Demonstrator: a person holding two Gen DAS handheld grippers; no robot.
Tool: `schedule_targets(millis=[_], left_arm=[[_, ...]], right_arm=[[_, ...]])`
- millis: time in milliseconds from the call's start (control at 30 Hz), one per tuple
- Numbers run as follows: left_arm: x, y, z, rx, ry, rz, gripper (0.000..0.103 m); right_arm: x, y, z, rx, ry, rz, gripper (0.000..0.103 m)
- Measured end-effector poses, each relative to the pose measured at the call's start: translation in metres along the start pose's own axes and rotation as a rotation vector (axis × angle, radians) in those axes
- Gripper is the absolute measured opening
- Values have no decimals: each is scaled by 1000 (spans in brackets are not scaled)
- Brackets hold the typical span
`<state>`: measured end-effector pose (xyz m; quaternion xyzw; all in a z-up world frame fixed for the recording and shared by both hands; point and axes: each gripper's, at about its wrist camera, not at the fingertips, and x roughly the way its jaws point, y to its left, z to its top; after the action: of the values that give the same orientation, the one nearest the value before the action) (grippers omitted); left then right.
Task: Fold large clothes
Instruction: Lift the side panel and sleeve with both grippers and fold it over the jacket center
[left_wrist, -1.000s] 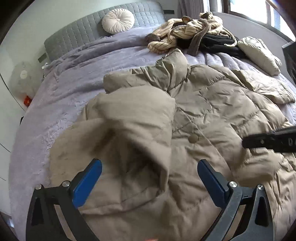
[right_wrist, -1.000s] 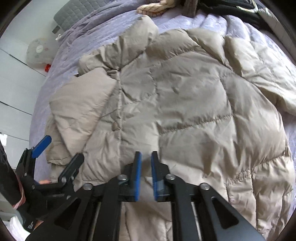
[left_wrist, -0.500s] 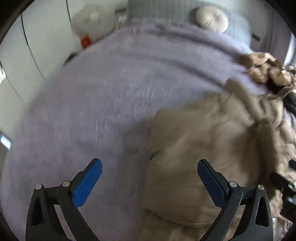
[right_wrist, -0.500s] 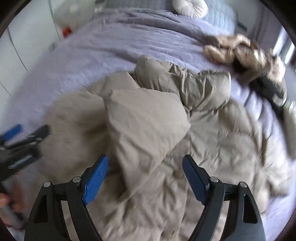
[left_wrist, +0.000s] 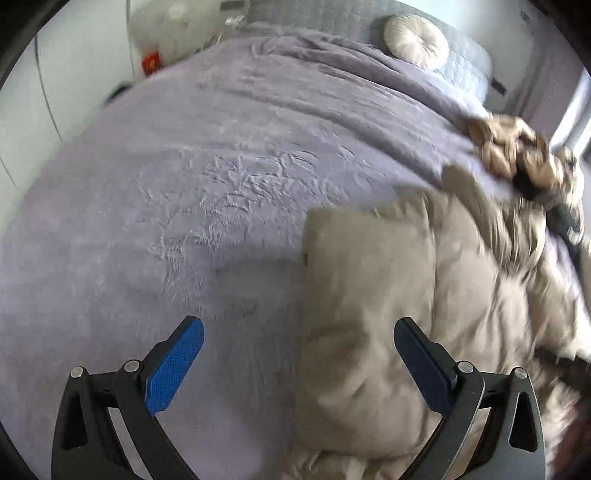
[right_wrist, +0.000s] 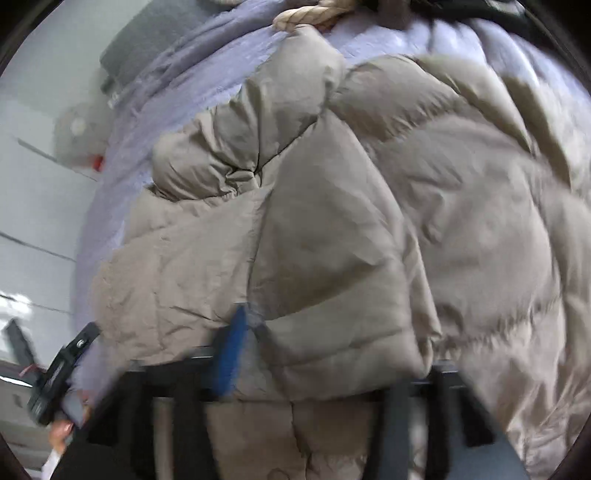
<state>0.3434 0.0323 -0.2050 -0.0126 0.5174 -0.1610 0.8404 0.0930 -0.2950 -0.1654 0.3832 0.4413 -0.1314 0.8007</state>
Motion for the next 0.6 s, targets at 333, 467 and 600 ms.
schedule_targets(millis=[333,467,600], left_arm=[[56,25,29,-158,167,-145,6],[63,25,31,-124,168,-83,6],[67,31,27,-164,165,-33,6]], right_arm=[[3,-15,12,132,4,116,10],[10,11,12,34,-14,58,10],[29,-18,16,131,6,-14,9]])
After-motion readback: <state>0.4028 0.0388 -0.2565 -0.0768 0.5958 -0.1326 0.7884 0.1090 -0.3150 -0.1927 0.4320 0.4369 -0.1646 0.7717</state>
